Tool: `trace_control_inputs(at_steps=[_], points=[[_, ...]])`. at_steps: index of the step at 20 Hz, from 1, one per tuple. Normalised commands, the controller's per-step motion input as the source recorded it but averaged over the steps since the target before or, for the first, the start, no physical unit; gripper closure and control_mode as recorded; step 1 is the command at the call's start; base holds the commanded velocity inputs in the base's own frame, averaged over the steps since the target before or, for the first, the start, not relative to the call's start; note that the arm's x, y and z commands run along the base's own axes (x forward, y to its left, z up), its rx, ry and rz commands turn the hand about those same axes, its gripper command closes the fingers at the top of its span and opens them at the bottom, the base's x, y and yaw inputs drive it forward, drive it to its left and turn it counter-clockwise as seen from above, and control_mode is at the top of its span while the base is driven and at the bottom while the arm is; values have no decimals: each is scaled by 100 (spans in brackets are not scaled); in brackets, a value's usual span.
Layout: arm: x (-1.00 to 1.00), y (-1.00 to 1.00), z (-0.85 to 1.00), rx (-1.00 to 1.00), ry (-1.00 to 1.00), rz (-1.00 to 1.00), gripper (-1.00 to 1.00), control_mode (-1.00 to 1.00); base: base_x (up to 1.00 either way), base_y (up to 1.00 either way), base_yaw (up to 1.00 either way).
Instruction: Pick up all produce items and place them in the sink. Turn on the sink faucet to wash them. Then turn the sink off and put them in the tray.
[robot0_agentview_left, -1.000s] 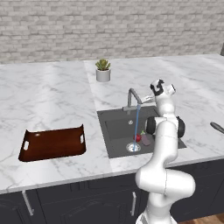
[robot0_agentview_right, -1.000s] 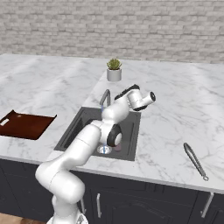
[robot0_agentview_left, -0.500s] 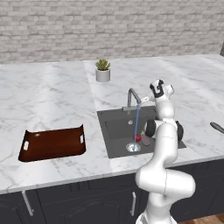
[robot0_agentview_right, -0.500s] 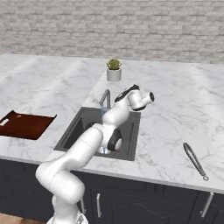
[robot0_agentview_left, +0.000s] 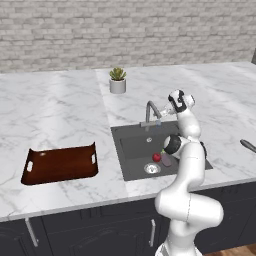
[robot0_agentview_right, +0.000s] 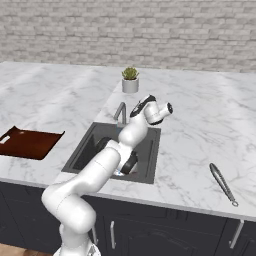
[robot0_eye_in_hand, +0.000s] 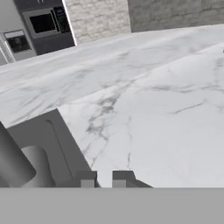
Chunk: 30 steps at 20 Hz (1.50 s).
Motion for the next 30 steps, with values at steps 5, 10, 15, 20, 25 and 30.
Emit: trace_control_inputs(at_steps=[5, 10, 15, 20, 25, 30], points=[[31, 52, 2, 0, 0, 21, 100, -100, 0, 0, 0], [13, 19, 0, 0, 0, 16, 100, -100, 0, 0, 0], [10, 21, 0, 0, 0, 14, -100, -100, 0, 0, 0], [11, 9, 11, 0, -1, 12, -100, -100, 0, 0, 0], [0, 0, 33, 0, -1, 8, -100, -100, 0, 0, 0], [0, 0, 38, 0, -1, 7, -100, -100, 0, 0, 0]])
